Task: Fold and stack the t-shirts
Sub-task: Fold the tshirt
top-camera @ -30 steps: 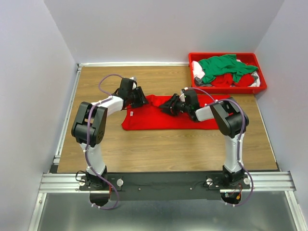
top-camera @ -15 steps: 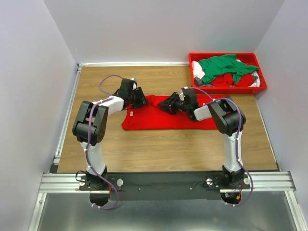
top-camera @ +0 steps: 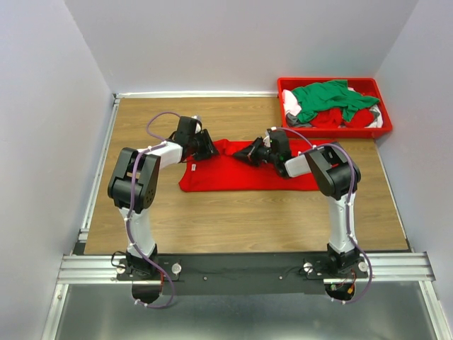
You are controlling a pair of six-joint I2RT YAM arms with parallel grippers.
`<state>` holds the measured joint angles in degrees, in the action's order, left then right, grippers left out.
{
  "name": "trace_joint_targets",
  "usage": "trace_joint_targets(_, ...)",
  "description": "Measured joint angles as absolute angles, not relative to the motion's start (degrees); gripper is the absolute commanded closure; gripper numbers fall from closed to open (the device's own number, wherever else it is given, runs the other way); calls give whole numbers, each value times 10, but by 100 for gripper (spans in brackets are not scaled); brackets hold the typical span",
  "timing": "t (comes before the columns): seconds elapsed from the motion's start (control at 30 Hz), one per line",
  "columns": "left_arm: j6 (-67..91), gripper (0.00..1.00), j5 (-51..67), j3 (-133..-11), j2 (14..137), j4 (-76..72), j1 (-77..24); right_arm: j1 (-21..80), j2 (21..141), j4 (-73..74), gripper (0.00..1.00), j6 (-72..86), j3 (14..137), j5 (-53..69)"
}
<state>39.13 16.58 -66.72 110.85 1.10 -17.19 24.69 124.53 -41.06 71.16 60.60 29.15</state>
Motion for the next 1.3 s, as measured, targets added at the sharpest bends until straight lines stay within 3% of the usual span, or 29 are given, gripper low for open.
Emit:
trace_joint_targets(0.13, 395, 57, 166, -667, 1110, 9, -172, 247, 1245, -411, 89, 712, 606, 291)
trace_joint_targets(1.1, 411, 59, 172, -699, 1142, 1, -173, 247, 1245, -411, 89, 711, 606, 292)
trace_joint_targets(1.13, 412, 65, 172, -699, 1143, 0, -173, 247, 1245, -411, 89, 711, 606, 292)
trace_joint_targets(1.17, 413, 80, 172, -700, 1144, 0, -173, 247, 1245, -411, 89, 711, 606, 292)
trace_joint_targets(1.2, 416, 84, 172, -701, 1145, 0, -173, 247, 1245, -411, 89, 711, 606, 292)
trace_joint_targets(1.23, 414, 97, 172, -701, 1146, 0, -173, 247, 1245, -411, 89, 711, 606, 292)
trace_joint_targets(1.3, 416, 100, 172, -701, 1149, 1, -173, 247, 1245, -411, 89, 711, 606, 292)
